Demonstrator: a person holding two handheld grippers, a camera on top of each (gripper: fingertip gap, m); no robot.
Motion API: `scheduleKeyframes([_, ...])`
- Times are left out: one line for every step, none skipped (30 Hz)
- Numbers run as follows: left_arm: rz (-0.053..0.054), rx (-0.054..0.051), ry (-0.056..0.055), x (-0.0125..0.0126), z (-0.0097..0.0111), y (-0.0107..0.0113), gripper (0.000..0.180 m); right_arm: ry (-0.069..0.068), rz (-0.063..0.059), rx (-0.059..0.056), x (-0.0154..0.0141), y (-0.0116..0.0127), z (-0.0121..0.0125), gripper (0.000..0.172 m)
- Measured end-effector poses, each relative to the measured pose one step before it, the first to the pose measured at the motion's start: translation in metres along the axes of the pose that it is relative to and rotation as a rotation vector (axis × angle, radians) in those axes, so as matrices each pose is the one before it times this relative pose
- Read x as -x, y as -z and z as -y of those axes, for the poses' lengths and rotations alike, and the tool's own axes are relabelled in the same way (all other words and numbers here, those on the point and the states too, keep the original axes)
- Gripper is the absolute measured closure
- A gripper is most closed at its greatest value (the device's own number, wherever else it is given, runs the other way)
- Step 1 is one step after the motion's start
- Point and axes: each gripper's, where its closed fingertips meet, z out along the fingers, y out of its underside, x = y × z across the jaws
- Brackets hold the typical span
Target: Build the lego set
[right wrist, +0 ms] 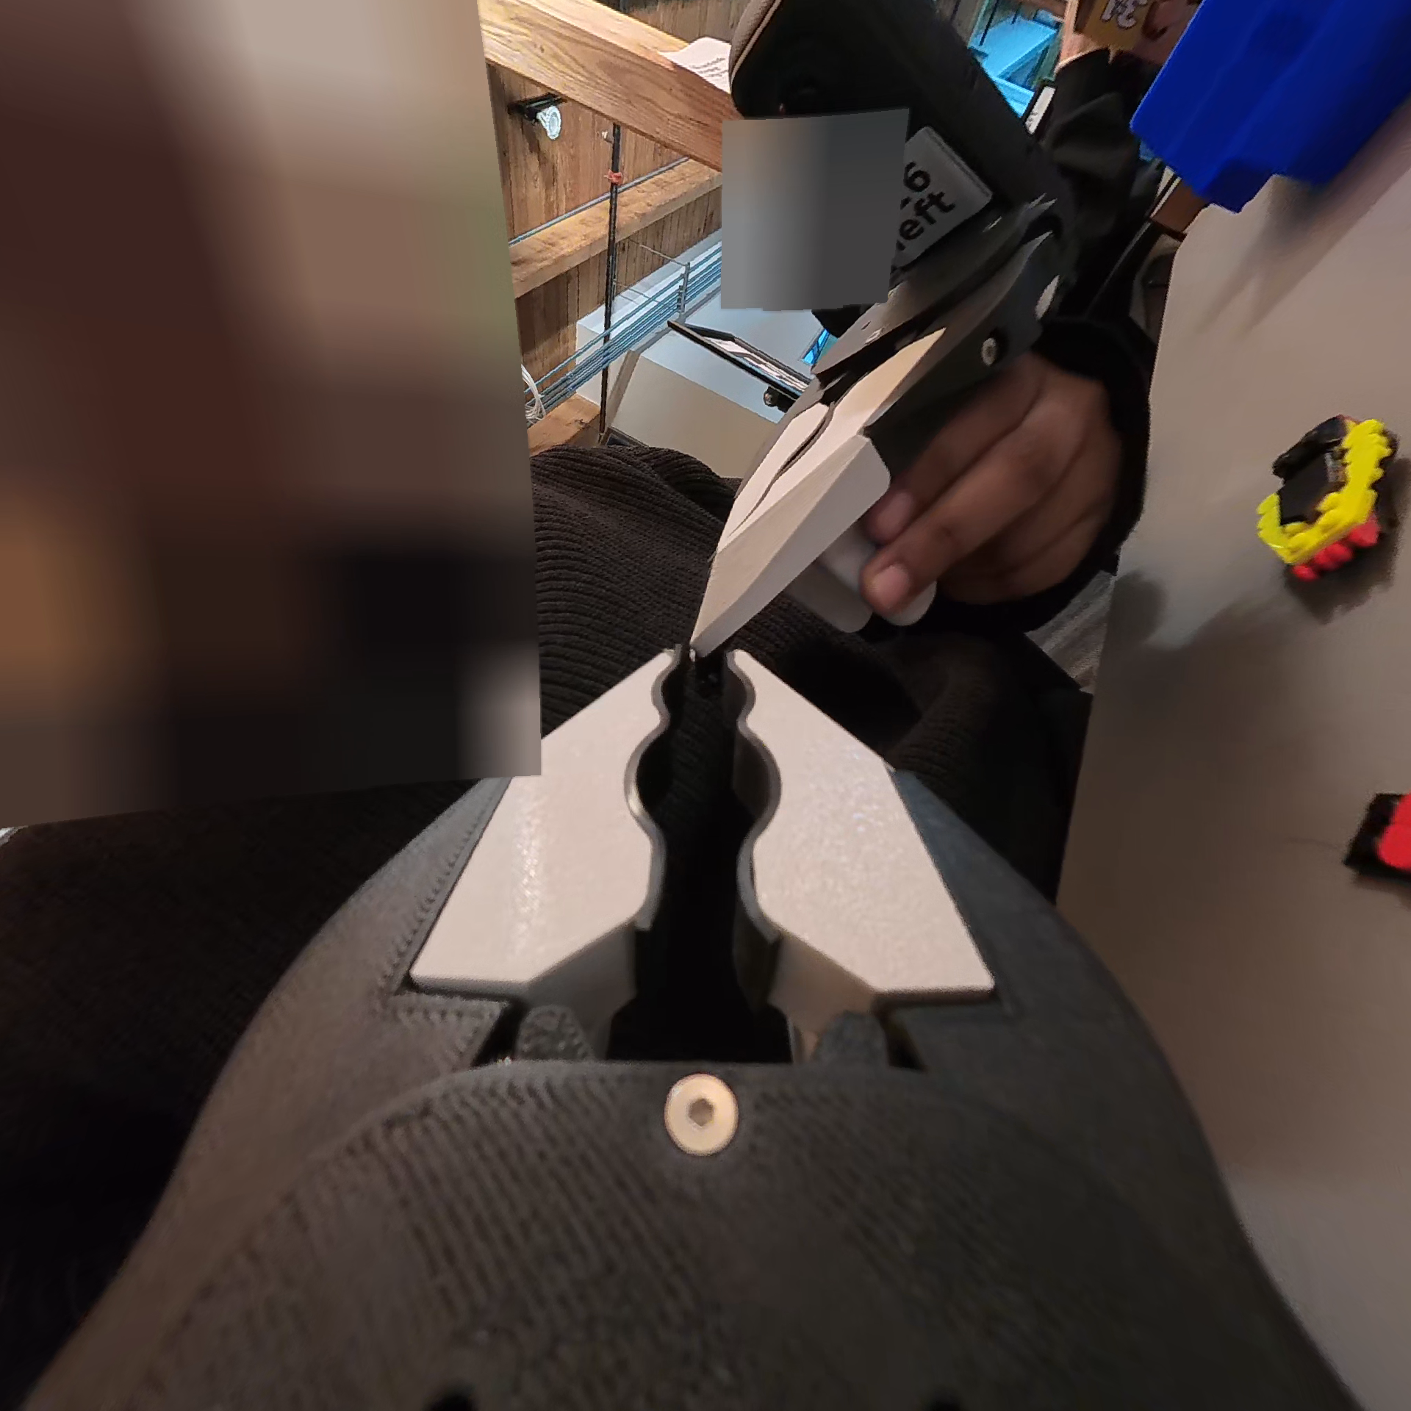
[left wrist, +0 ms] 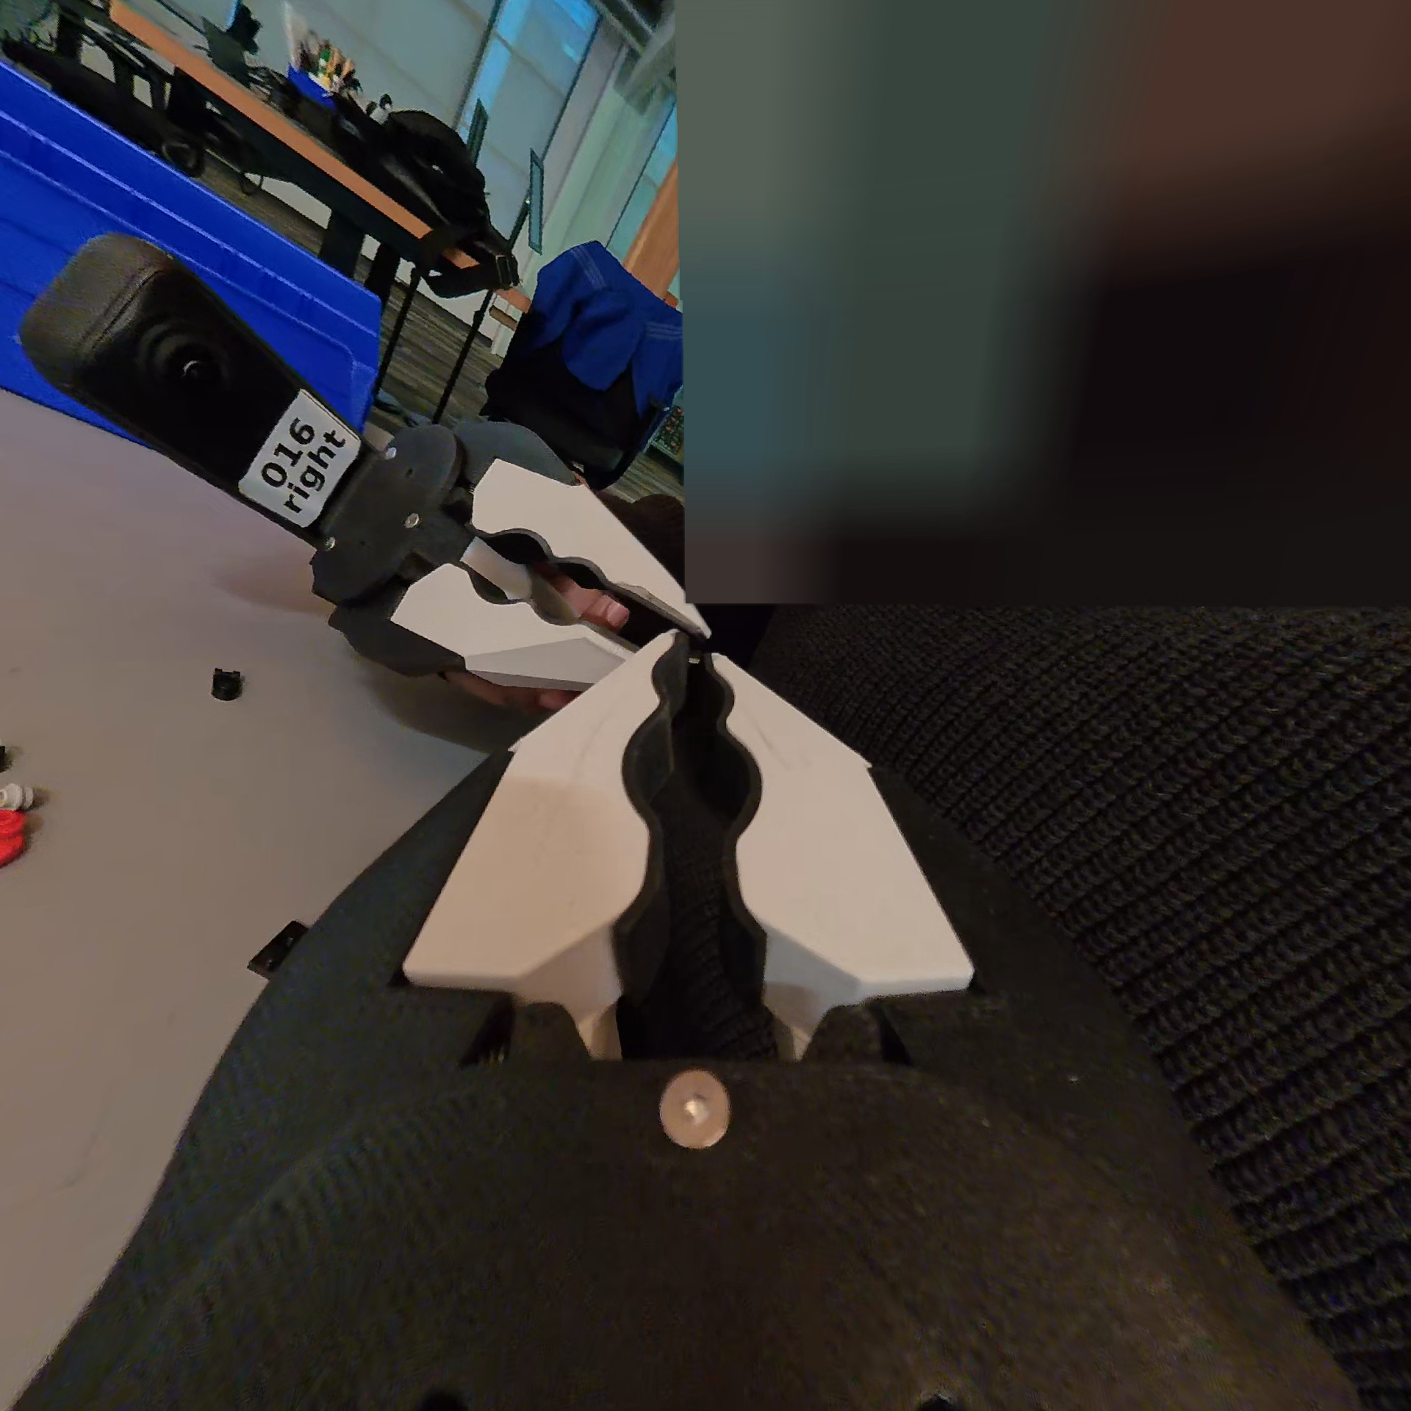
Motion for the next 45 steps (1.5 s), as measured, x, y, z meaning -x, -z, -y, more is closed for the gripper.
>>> scheduleKeyframes([0.0027,-0.0024,0.0007,0.00053,0.00042,0.00043,0.180,0.0015,-0.0040,-0.0029,-0.00036,0.00025,0.00040,0.165])
scheduleKeyframes([0.0010,-0.0011,0.0007,0.00032,0.00023,0.00039,0.180,0.0041,-0.0059,-0.0018,-0.00035,0.00024,0.00046,0.165])
scheduleKeyframes([0.0007,-0.0020,0.0019,0.00041,0.00040,0.00042,0.180,0.0071,-0.0073,-0.0007,-0.00037,0.00020,0.00036,0.167])
scheduleKeyframes([-0.0008,-0.0014,0.0016,0.00002,0.00028,0.00022,0.180,0.0055,-0.0038,0.0001,0.00006,0.00002,0.00013,0.168])
scheduleKeyframes([-0.0016,-0.0010,0.0003,-0.00017,0.00022,0.00023,0.180,0.0008,0.0004,0.0004,0.00040,-0.00017,-0.00011,0.168])
scheduleKeyframes([-0.0016,-0.0003,-0.0010,-0.00038,0.00012,-0.00005,0.180,-0.0026,0.0032,0.0004,0.00030,-0.00014,-0.00026,0.168])
scheduleKeyframes([-0.0016,0.0007,-0.0020,-0.00053,-0.00005,-0.00009,0.180,-0.0050,0.0047,0.0012,0.00034,-0.00026,-0.00056,0.168])
scheduleKeyframes([-0.0022,0.0013,-0.0019,-0.00065,-0.00031,-0.00019,0.180,-0.0046,0.0043,0.0024,0.00018,-0.00035,-0.00044,0.168])
scheduleKeyframes([-0.0021,0.0010,-0.0007,-0.00043,-0.00030,-0.00024,0.180,-0.0010,0.0019,0.0022,0.00008,-0.00029,-0.00039,0.168])
scheduleKeyframes([-0.0012,-0.0012,0.0008,-0.00018,0.00020,0.00000,0.180,0.0024,-0.0002,0.0001,0.00006,-0.00010,0.00009,0.168])
scheduleKeyframes([0.0003,-0.0029,0.0011,0.00018,0.00049,0.00026,0.180,0.0020,-0.0005,-0.0022,0.00017,0.00003,0.00040,0.168])
scheduleKeyframes([0.0008,-0.0014,0.0012,0.00032,0.00019,0.00024,0.180,0.0000,-0.0005,-0.0022,-0.00005,0.00025,0.00038,0.168])
scheduleKeyframes([0.0002,-0.0002,0.0012,0.00023,0.00011,0.00003,0.180,-0.0005,-0.0003,-0.0007,-0.00016,0.00011,0.00005,0.168])
scheduleKeyframes([-0.0011,0.0002,0.0013,-0.00012,-0.00007,-0.00004,0.180,0.0028,-0.0003,0.0015,0.00008,0.00018,-0.00005,0.168])
scheduleKeyframes([-0.0003,-0.0003,0.0024,0.00010,0.00012,-0.00011,0.180,0.0108,-0.0008,0.0024,0.00054,0.00048,0.00019,0.170])
scheduleKeyframes([0.0011,-0.0043,0.0042,0.00034,0.00077,0.00035,0.180,0.0151,-0.0027,-0.0012,0.00067,0.00090,0.00107,0.172])
scheduleKeyframes([0.0134,-0.0073,0.0053,0.00248,0.00123,0.00073,0.180,0.0137,-0.0094,-0.0074,-0.00032,0.00136,0.00205,0.172])
scheduleKeyframes([0.0138,-0.0043,0.0038,0.00277,0.00067,0.00095,0.180,0.0099,-0.0144,-0.0096,-0.00141,0.00152,0.00199,0.172])
scheduleKeyframes([0.0087,0.0018,-0.0006,0.00191,-0.00030,0.00093,0.180,0.0011,-0.0078,-0.0070,-0.00110,0.00122,0.00101,0.172])
scheduleKeyframes([0.0071,0.0022,-0.0001,0.00161,-0.00034,0.00045,0.180,-0.0034,0.0000,-0.0070,-0.00031,0.00097,0.00087,0.172])
scheduleKeyframes([0.0135,0.0005,0.0043,0.00262,-0.00019,0.00024,0.180,-0.0027,0.0022,-0.0114,0.00003,0.00081,0.00169,0.172])
scheduleKeyframes([0.0138,0.0059,-0.0007,0.00264,-0.00116,-0.00035,0.180,-0.0008,0.0012,-0.0117,0.00014,0.00083,0.00198,0.172])
scheduleKeyframes([0.0021,0.0093,-0.0053,0.00038,-0.00173,-0.00064,0.180,0.0031,-0.0062,-0.0075,-0.00074,0.00111,0.00175,0.172])
scheduleKeyframes([0.0027,0.0099,-0.0049,0.00025,-0.00155,-0.00062,0.180,0.0082,-0.0164,-0.0092,-0.00192,0.00172,0.00206,0.172])
scheduleKeyframes([-0.0008,0.0032,-0.0063,-0.00048,-0.00070,-0.00055,0.180,0.0114,-0.0272,-0.0133,-0.00303,0.00256,0.00265,0.172])
scheduleKeyframes([-0.0083,-0.0013,-0.0021,-0.00186,0.00031,-0.00037,0.180,0.0133,-0.0289,-0.0111,-0.00335,0.00283,0.00215,0.172])
scheduleKeyframes([-0.0076,-0.0026,-0.0005,-0.00172,0.00062,-0.00024,0.180,0.0055,-0.0109,-0.0080,-0.00106,0.00254,0.00157,0.172])
scheduleKeyframes([-0.0045,-0.0021,-0.0020,-0.00108,0.00050,0.00001,0.180,-0.0054,0.0084,-0.0075,0.00128,0.00157,0.00114,0.172])
scheduleKeyframes([-0.0025,-0.0016,-0.0030,-0.00081,0.00028,0.00017,0.180,-0.0134,0.0141,-0.0051,0.00125,0.00048,0.00043,0.167])
scheduleKeyframes([-0.0022,-0.0021,-0.0013,-0.00056,0.00034,0.00031,0.180,-0.0178,0.0109,0.0032,0.00011,-0.00074,-0.00121,0.160])
scheduleKeyframes([-0.0032,-0.0043,0.0016,-0.00033,0.00068,0.00029,0.180,-0.0218,0.0051,0.0143,-0.00110,-0.00194,-0.00315,0.156])
scheduleKeyframes([-0.0054,-0.0065,0.0036,-0.00053,0.00107,0.00046,0.180,-0.0202,-0.0001,0.0203,-0.00180,-0.00272,-0.00394,0.152])
scheduleKeyframes([-0.0042,-0.0078,0.0046,-0.00040,0.00131,0.00058,0.180,-0.0104,0.0022,0.0207,-0.00096,-0.00290,-0.00375,0.149])
scheduleKeyframes([-0.0025,-0.0074,0.0045,-0.00005,0.00110,0.00063,0.180,-0.0031,0.0068,0.0169,0.00041,-0.00255,-0.00291,0.149])
scheduleKeyframes([-0.0021,-0.0054,0.0045,0.00019,0.00094,0.00058,0.180,0.0001,0.0094,0.0094,0.00137,-0.00188,-0.00146,0.150])
scheduleKeyframes([-0.0005,-0.0026,0.0044,0.00041,0.00039,0.00049,0.180,0.0011,0.0085,0.0026,0.00134,-0.00097,-0.00029,0.151])
scheduleKeyframes([-0.0010,-0.0004,0.0027,0.00029,0.00003,0.00012,0.180,0.0000,0.0054,-0.0017,0.00081,-0.00017,0.00036,0.152])
scheduleKeyframes([-0.0018,0.0016,0.0021,-0.00012,-0.00031,-0.00028,0.180,-0.0009,0.0050,-0.0035,0.00070,0.00029,0.00058,0.152])
scheduleKeyframes([-0.0015,0.0039,0.0030,-0.00006,-0.00077,-0.00060,0.180,-0.0012,0.0067,-0.0052,0.00092,0.00038,0.00085,0.153])
scheduleKeyframes([-0.0013,0.0062,0.0026,-0.00006,-0.00119,-0.00087,0.180,-0.0016,0.0079,-0.0053,0.00111,0.00022,0.00070,0.156])
scheduleKeyframes([0.0004,0.0074,0.0005,0.00021,-0.00143,-0.00080,0.180,-0.0019,0.0072,-0.0009,0.00099,-0.00013,0.00014,0.158])
scheduleKeyframes([0.0031,0.0058,-0.0021,0.00044,-0.00103,-0.00068,0.180,-0.0017,0.0037,0.0047,0.00050,-0.00052,-0.00092,0.160])
scheduleKeyframes([0.0012,0.0022,-0.0022,0.00010,-0.00039,-0.00030,0.180,-0.0017,-0.0018,0.0090,-0.00051,-0.00097,-0.00167,0.161])
scheduleKeyframes([-0.0019,-0.0012,0.0003,-0.00024,0.00021,0.00000,0.180,-0.0018,-0.0043,0.0112,-0.00106,-0.00107,-0.00201,0.161])
scheduleKeyframes([-0.0017,-0.0029,0.0020,-0.00015,0.00050,0.00025,0.180,-0.0011,-0.0034,0.0088,-0.00084,-0.00110,-0.00156,0.161])
